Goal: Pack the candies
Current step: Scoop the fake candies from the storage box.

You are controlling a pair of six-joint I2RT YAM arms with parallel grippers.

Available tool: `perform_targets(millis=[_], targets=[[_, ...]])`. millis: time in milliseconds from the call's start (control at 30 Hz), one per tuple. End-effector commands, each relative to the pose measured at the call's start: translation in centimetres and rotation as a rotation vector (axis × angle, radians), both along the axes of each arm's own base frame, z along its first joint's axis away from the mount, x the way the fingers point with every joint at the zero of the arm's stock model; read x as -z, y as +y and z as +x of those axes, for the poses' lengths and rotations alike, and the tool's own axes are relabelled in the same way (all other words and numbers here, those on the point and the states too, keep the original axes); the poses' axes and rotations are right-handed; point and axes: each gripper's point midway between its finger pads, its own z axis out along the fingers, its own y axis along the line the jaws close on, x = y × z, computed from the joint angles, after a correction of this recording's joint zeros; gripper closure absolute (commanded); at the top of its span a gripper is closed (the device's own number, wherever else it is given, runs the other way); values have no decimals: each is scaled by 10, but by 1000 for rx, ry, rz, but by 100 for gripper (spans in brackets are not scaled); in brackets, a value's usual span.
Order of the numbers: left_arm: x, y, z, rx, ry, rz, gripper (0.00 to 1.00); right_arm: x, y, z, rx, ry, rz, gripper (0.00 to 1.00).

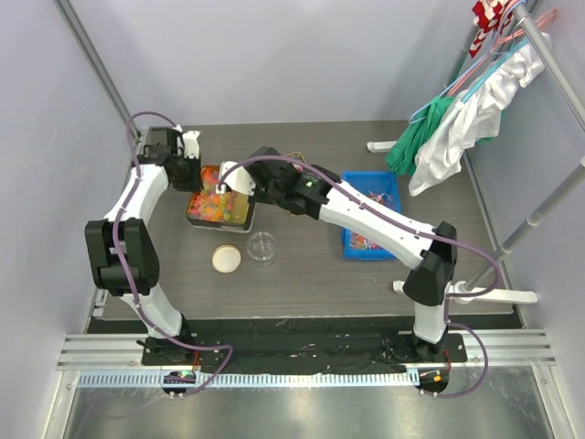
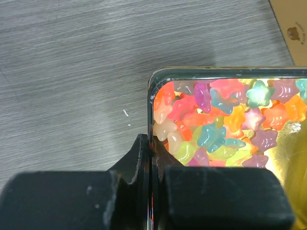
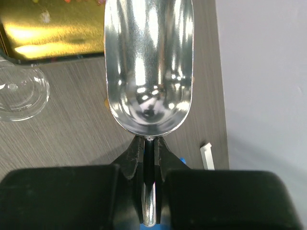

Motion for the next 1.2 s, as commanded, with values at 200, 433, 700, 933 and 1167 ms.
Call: perform_targets(millis=[200, 433, 700, 933, 1167], targets=[[-29, -28, 11, -5, -168, 54, 100, 8, 11, 21, 50, -77, -119, 99], [-26, -32, 8, 3, -163, 64, 100, 32, 7, 30, 51, -160, -312, 99], [-27, -40, 6, 1, -162, 41, 100, 55, 19, 29, -17, -204, -476, 99], [-24, -44, 4, 13, -155, 33, 100, 69, 23, 35, -50, -238, -604, 99], [-26, -48, 4, 25, -159, 22, 100, 87, 28, 28, -136, -220, -737, 99]])
